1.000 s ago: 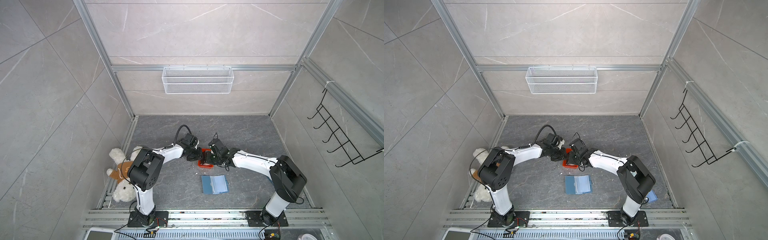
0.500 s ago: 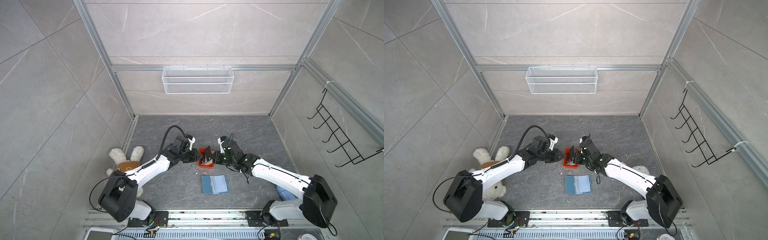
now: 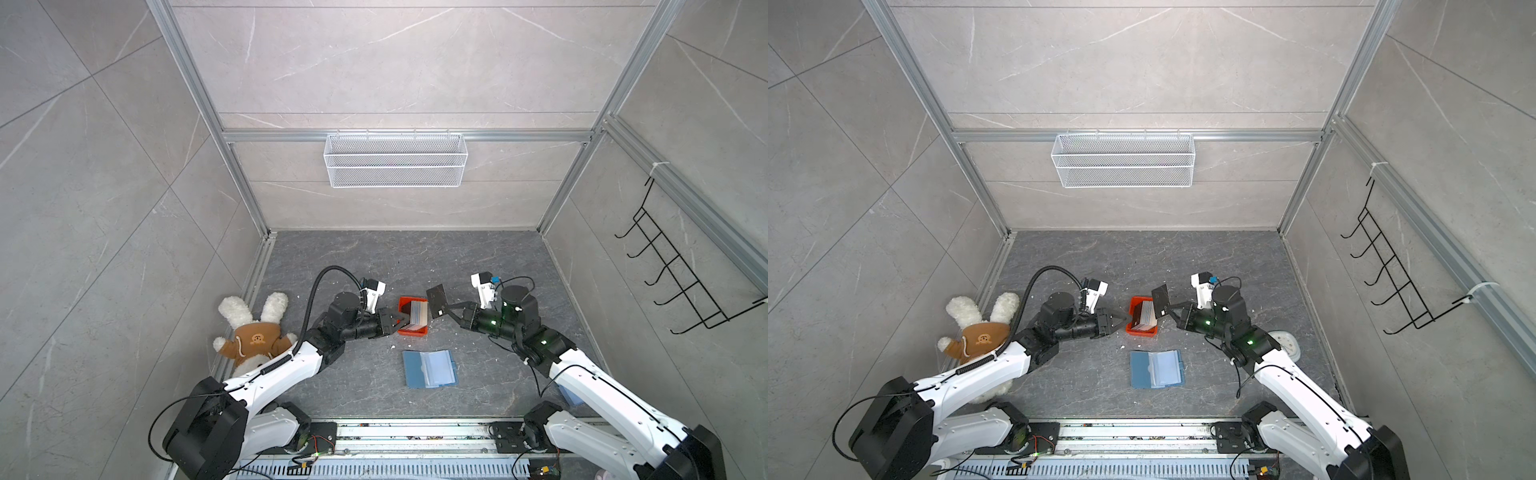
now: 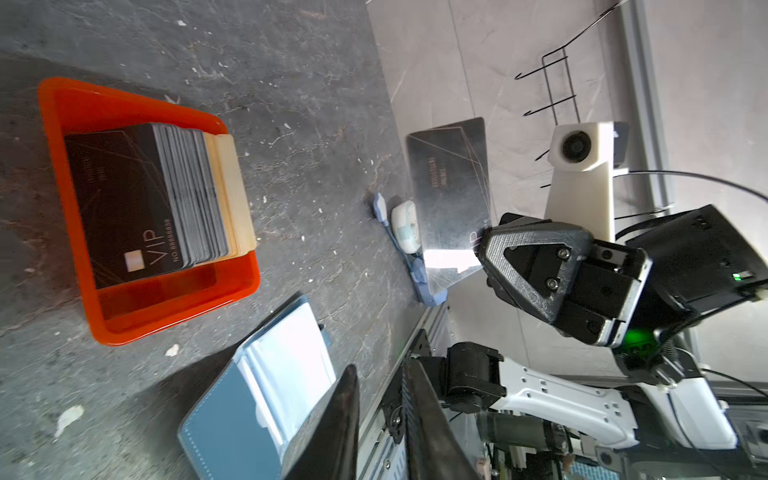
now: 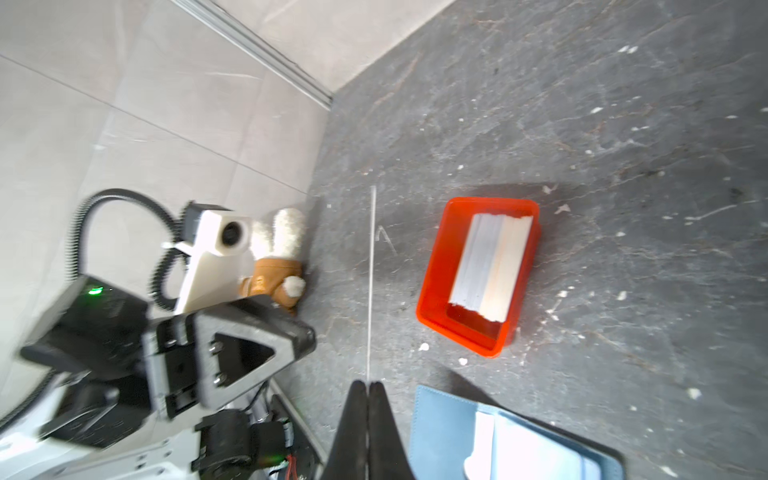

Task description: Put the credit cards into the card holder

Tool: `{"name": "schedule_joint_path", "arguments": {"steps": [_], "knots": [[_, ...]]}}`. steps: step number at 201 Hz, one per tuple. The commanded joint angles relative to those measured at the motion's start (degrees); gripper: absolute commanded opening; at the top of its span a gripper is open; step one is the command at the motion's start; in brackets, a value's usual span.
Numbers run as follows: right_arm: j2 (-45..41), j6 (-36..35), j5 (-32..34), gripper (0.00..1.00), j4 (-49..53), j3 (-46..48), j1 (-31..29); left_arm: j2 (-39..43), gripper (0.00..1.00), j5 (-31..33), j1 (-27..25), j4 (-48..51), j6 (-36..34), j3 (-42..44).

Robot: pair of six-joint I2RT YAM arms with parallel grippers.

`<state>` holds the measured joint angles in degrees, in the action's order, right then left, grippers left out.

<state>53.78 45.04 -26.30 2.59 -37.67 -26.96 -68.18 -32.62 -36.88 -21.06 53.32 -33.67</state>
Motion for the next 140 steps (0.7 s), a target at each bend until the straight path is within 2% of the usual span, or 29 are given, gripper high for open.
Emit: {"name": "schedule_joint_path", "arguments": {"steps": [1,46,140], "knots": [[-3.1,4.4,-9.8,0.0,-6.7,2.0,2.0,1.1,0.23,-2.5,-1.4,-10.5,3.5,-0.8],[-5.4,10.6,-15.3,0.0,-14.0,5.1,3.8,-1.1,0.23,-3.3,-4.9,-14.6,4.8,-3.4],[-6.3,10.9,-16.6,0.0,-14.6,6.0,3.9,-3.3,0.23,-2.6,-6.2,-17.7,6.4,-5.4]]}}
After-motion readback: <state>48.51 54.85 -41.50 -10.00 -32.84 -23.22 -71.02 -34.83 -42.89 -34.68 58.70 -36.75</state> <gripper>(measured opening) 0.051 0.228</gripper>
